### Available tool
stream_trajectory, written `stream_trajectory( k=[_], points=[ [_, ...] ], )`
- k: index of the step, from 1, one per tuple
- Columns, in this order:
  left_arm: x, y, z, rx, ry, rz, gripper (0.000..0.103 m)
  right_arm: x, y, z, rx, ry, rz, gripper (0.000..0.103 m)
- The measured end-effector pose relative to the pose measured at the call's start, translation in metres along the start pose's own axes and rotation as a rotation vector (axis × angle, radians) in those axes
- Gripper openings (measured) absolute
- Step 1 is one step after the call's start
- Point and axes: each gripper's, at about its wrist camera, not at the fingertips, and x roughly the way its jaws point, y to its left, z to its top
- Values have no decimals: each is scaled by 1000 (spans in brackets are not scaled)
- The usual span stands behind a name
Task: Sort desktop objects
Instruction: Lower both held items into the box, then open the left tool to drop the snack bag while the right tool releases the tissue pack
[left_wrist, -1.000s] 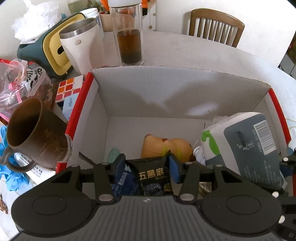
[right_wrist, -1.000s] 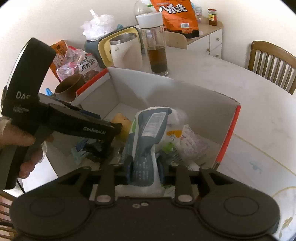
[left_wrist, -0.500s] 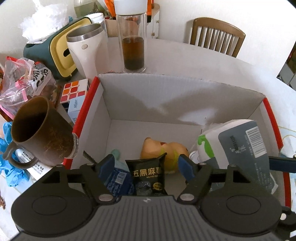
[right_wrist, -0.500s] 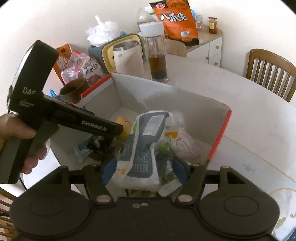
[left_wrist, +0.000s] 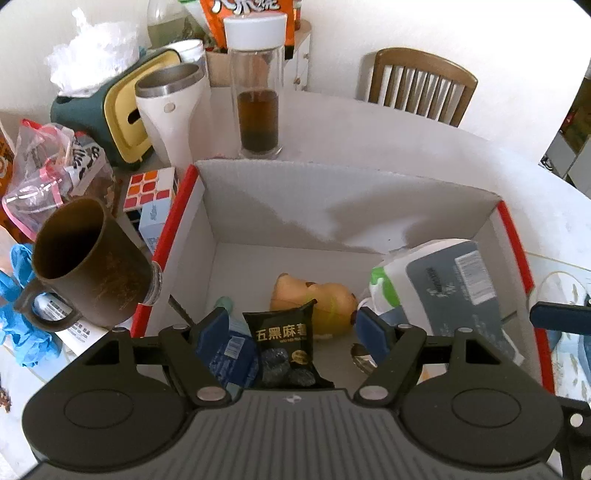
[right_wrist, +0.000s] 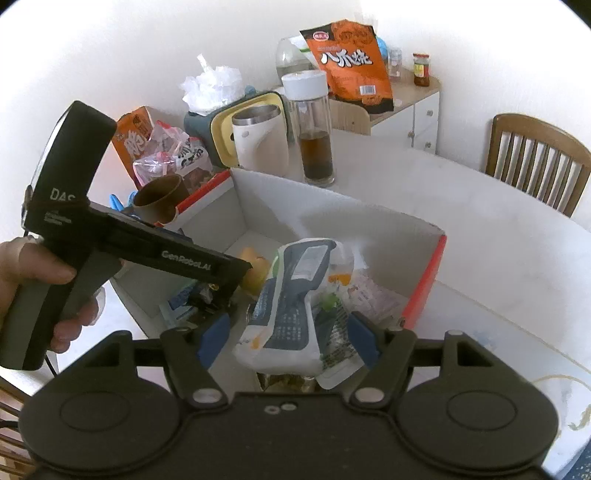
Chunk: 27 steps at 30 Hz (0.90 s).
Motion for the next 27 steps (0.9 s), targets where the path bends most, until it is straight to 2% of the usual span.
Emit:
stream_trajectory(
  k=[3, 5, 12, 18, 21, 22, 23, 27],
  points=[
    [-9, -1, -2, 5, -15, -8, 76, -8, 2, -2, -3, -16, -5, 72],
    [-16, -1, -4, 3, -25, -14, 82, -13, 3, -4, -10, -23, -9, 72],
    [-40, -3, -15, 0, -63, -39, 82, -33, 11, -12, -39, -63, -38, 75],
    [-62, -8, -27, 42, -108, -33, 88, -51, 15, -19, -42, -107, -62, 80],
    [-71, -8, -32, 43, -133, -45, 93, -60, 15, -23, -30, -130, -75, 83],
    [-74, -9, -34, 48, -144, -48, 101, -62, 15, -24, -26, -138, -76, 84],
    [-77, -10, -37, 56, -156, -49, 103, -65, 15, -25, -21, -145, -75, 85],
    [-87, -16, -46, 92, -190, -51, 103, -74, 18, -32, -21, -170, -86, 86]
  ],
)
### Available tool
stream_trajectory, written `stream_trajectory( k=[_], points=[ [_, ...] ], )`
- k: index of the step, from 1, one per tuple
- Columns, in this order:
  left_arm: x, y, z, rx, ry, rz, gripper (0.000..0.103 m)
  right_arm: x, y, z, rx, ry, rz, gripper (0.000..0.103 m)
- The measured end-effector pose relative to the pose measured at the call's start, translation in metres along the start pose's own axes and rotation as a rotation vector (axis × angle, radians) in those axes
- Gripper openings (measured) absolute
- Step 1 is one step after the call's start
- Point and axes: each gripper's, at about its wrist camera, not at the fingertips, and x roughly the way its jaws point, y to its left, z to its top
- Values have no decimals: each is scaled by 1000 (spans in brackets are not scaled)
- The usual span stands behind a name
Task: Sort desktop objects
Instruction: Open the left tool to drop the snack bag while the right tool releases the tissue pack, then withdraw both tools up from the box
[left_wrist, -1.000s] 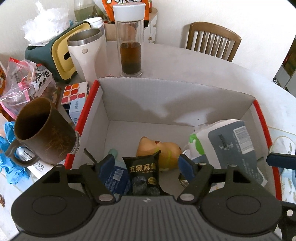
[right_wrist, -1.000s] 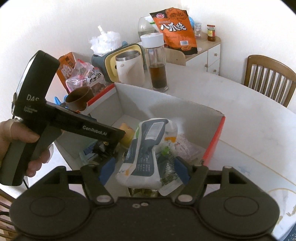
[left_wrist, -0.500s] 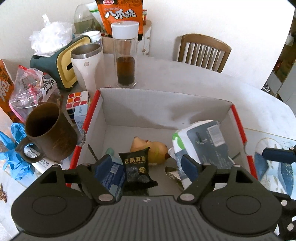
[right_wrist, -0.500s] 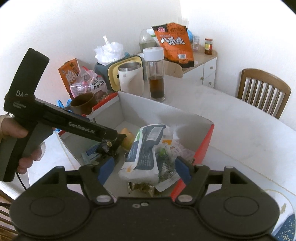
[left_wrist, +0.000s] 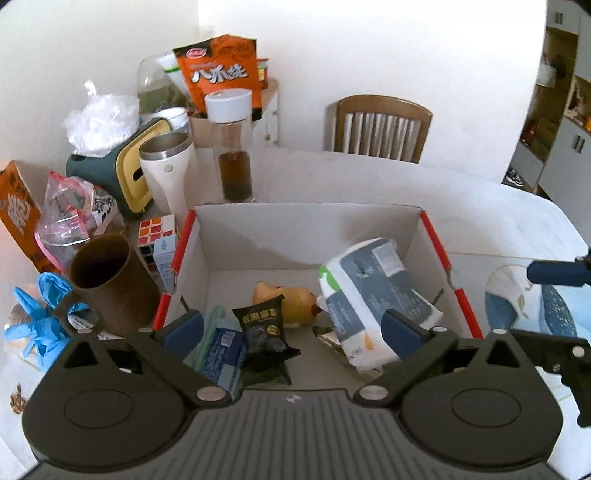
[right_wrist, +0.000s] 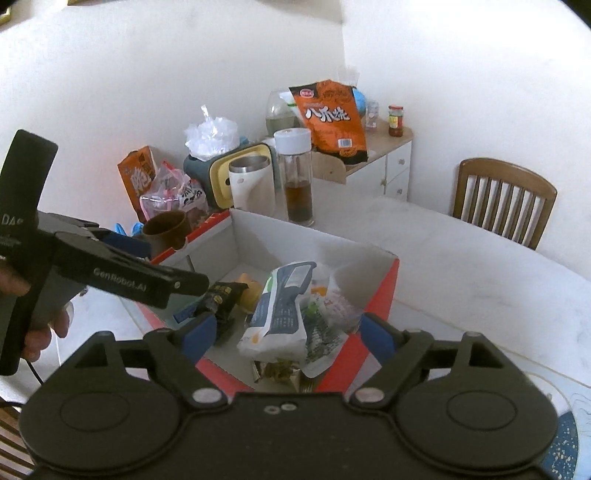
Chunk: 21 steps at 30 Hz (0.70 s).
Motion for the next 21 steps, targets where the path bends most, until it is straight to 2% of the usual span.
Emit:
stream_trajectory(
  k=[8, 16, 21],
  points=[
    [-18, -13, -17, 32, -43, 2, 103, -13, 7, -16, -28, -25, -28, 86],
    [-32, -24, -31, 51, -78, 16, 103, -18, 3, -30, 4, -18, -46, 87],
    [-32, -29, -39, 65, -73, 16, 103, -20, -1, -35, 19, -18, -62, 87]
  ],
)
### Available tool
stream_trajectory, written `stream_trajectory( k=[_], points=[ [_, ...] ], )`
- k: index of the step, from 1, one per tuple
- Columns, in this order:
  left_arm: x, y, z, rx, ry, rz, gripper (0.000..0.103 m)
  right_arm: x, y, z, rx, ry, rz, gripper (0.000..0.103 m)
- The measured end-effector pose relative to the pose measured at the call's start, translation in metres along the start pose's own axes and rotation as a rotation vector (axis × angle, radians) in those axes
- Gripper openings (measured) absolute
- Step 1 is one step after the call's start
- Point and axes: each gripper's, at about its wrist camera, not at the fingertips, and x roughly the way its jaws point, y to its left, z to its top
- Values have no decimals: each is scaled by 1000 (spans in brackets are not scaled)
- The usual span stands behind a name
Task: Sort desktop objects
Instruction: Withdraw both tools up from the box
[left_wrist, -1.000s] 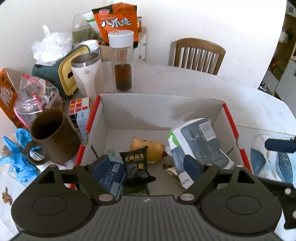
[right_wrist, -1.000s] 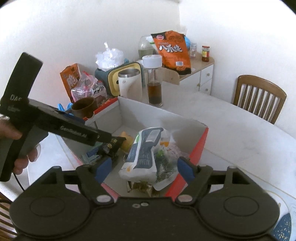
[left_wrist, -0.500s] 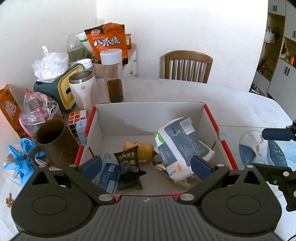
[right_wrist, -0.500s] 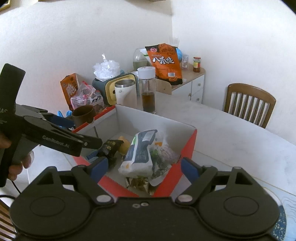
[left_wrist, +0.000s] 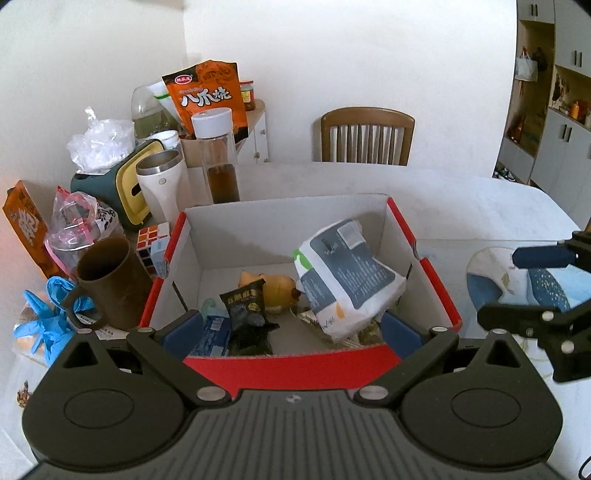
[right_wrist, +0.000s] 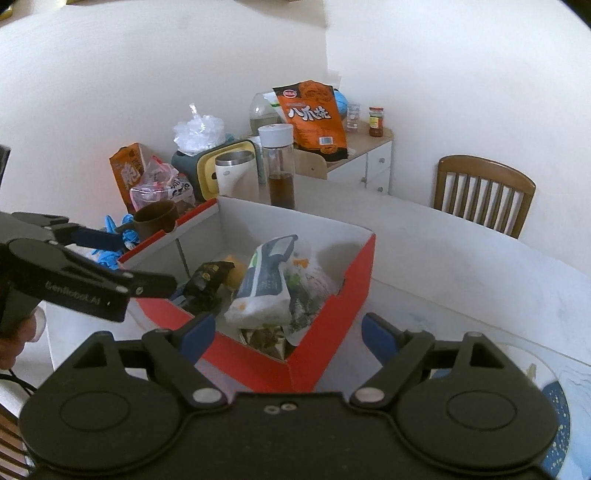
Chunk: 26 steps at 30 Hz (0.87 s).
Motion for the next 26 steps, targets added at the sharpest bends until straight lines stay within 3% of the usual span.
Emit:
stream_trajectory(
  k=[26],
  points=[
    [3, -4, -14, -12, 16, 5, 103, -1, -24, -11, 63, 13, -34, 87]
  ],
)
